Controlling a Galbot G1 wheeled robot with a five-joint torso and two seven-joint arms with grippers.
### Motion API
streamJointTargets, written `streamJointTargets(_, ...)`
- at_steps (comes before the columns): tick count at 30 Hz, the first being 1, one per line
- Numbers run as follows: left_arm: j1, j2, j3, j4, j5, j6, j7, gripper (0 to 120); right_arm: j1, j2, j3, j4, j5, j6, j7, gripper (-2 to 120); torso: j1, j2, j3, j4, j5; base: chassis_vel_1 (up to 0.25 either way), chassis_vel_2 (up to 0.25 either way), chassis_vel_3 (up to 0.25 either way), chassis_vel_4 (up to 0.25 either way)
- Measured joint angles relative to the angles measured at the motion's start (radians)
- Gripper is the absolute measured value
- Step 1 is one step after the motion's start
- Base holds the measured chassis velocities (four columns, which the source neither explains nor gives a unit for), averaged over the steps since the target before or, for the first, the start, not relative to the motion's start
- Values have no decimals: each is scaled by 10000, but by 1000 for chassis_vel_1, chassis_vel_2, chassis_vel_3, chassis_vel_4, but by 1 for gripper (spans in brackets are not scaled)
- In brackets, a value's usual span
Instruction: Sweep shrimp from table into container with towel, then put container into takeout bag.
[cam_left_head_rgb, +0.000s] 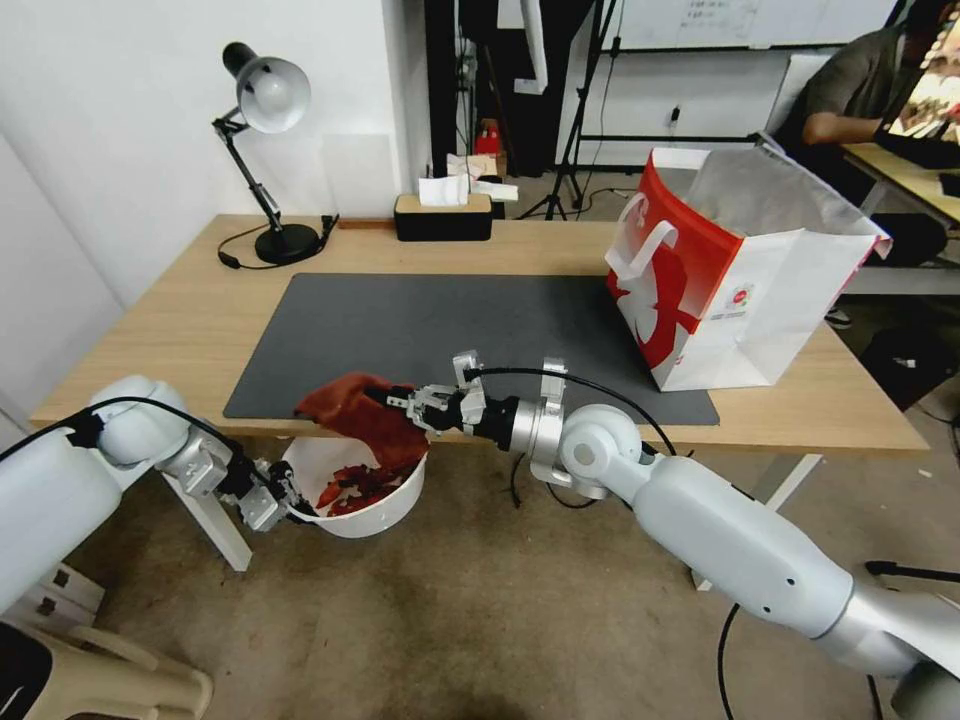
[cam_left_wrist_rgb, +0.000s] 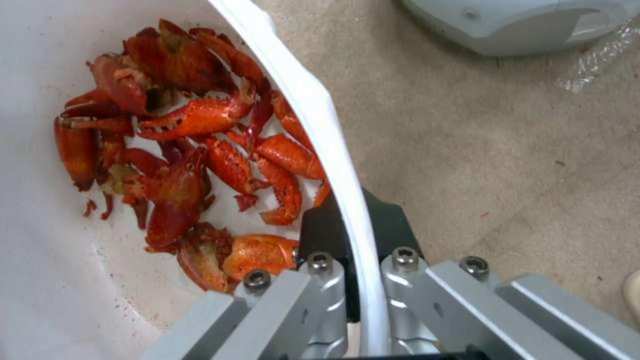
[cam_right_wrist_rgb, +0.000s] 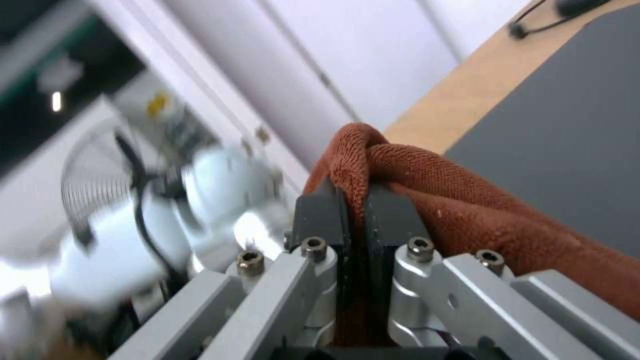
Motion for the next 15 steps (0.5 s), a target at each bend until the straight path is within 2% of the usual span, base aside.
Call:
streamJointTargets(4,98,-22,-64,-5,5,-3,-30,0,-158,84,90,500,699,-35,1160,2,0,-1,0,1,0,0,0,0,0)
streamJointTargets(15,159,-35,-97,37,7,-12,-66,0,-592,319,60,1070,1297,-95,2141,2,0,-2,-1,0,0,0,0,0,0)
